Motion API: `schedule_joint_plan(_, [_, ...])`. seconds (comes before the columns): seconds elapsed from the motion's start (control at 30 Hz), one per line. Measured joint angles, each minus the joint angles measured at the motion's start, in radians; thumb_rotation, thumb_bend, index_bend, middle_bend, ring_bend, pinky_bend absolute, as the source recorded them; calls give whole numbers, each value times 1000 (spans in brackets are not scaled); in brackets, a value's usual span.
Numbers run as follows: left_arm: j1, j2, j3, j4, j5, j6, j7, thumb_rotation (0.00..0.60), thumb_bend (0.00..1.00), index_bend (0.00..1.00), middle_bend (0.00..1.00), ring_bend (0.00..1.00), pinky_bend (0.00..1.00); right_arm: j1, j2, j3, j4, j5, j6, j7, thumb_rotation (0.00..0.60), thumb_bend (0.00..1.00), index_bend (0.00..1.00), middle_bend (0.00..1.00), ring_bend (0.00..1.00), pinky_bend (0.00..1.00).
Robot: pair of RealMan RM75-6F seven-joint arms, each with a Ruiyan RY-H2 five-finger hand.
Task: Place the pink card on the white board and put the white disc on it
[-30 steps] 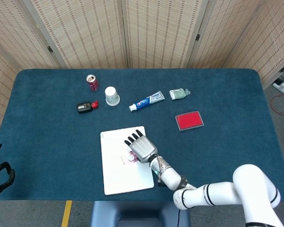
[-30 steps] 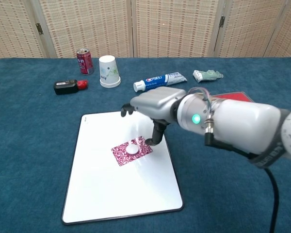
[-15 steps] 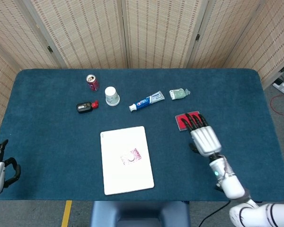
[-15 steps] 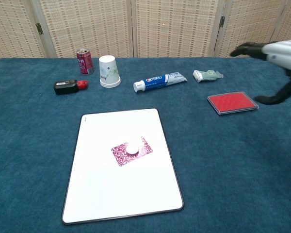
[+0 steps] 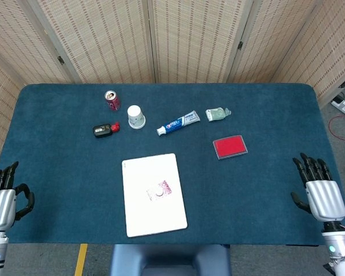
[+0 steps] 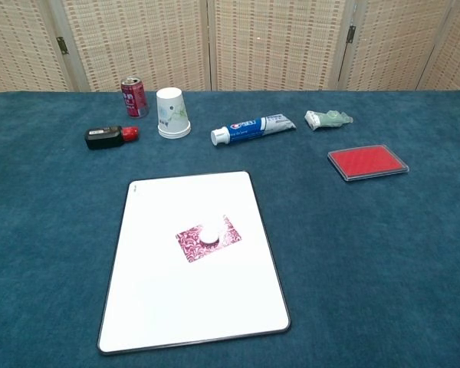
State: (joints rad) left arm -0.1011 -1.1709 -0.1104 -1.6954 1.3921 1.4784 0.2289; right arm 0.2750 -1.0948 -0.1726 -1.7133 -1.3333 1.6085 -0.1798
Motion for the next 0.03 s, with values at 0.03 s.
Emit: schedule_joint_plan(0.03, [-2, 0, -2, -2, -5, -3, 4, 600, 155, 110, 47, 60, 0, -11, -1, 3, 4, -7, 7, 6, 600, 353, 0, 0, 0, 0])
